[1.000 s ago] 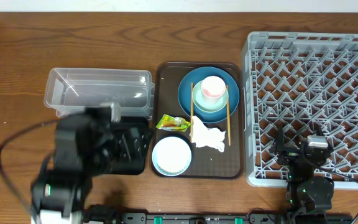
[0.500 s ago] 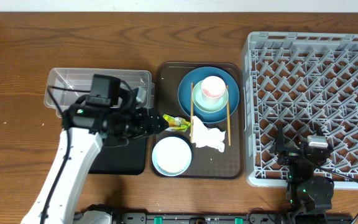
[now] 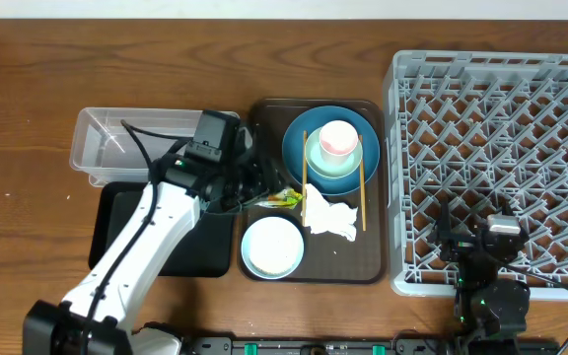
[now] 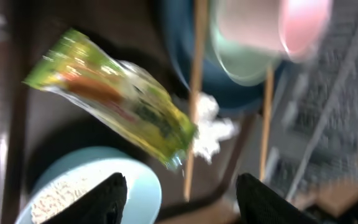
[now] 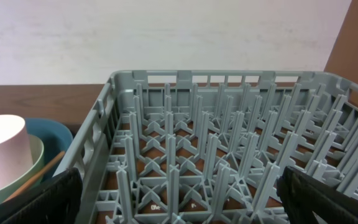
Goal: Sort waste into correct bins and load items into the dishwasher rack
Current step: 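Lower the left gripper and grasp the yellow snack wrapper, then lift the wrapper and drop it into the clear plastic bin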
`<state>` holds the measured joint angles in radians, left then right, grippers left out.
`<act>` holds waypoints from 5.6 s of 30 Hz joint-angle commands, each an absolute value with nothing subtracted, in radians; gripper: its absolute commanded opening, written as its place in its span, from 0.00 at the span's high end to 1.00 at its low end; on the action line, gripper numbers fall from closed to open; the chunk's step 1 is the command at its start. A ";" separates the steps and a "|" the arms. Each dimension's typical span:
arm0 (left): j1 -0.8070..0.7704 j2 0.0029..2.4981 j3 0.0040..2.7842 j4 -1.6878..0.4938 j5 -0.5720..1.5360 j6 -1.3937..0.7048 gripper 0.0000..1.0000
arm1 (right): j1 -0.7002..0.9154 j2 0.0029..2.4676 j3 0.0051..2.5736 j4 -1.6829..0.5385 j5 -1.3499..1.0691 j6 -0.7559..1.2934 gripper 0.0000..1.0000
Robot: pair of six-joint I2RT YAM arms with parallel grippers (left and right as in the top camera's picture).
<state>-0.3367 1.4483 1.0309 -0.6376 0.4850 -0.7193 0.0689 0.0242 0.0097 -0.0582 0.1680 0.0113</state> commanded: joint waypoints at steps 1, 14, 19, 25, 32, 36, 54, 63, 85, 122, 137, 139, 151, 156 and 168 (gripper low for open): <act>-0.332 1.462 1.050 -0.617 0.360 -0.941 0.40 | 0.080 0.024 0.006 -0.060 0.168 0.021 0.01; -0.360 1.493 1.022 -0.607 0.327 -1.014 0.38 | 0.080 0.024 0.006 -0.060 0.168 0.021 0.01; -0.391 1.496 1.010 -0.612 0.327 -1.134 0.40 | 0.080 0.024 0.006 -0.059 0.168 0.021 0.01; -0.437 1.496 1.010 -0.612 0.327 -1.176 0.47 | 0.080 0.024 0.006 -0.060 0.168 0.021 0.01; -0.471 1.496 1.010 -0.665 0.236 -1.172 0.48 | 0.080 0.024 0.006 -0.059 0.168 0.021 0.01; -0.471 1.496 1.010 -0.665 0.275 -1.172 0.48 | 0.080 0.024 0.006 -0.060 0.168 0.021 0.01; -0.470 1.496 0.967 -0.656 0.437 -1.283 0.42 | 0.080 0.024 0.006 -0.060 0.168 0.021 0.01; -0.470 1.496 0.948 -0.524 0.437 -1.390 0.34 | 0.080 0.024 0.006 -0.060 0.168 0.021 0.01; -0.489 1.496 0.917 -0.510 0.354 -1.496 0.33 | 0.080 0.024 0.006 -0.060 0.168 0.021 0.01; -0.490 1.575 0.891 -0.383 0.340 -1.539 0.70 | 0.080 0.024 0.006 -0.060 0.168 0.021 0.01; -0.490 1.575 0.891 -0.383 0.348 -1.515 0.94 | 0.080 0.024 0.006 -0.059 0.168 0.021 0.01; -0.490 1.574 0.892 -0.382 0.364 -1.512 0.94 | 0.080 0.024 0.006 -0.059 0.168 0.021 0.01; -0.488 1.409 0.892 -0.278 0.448 -1.406 0.94 | 0.080 0.024 0.006 -0.059 0.168 0.021 0.01; -0.487 1.295 0.892 -0.274 0.326 -1.365 0.94 | 0.080 0.024 0.006 -0.059 0.168 0.021 0.01; -0.362 1.215 0.892 -0.296 0.136 -1.301 0.94 | 0.080 0.024 0.006 -0.059 0.168 0.021 0.01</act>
<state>-0.4129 1.2140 0.8940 -0.2859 0.1898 -1.3281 0.0689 0.0242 0.0097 -0.0586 0.1680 0.0116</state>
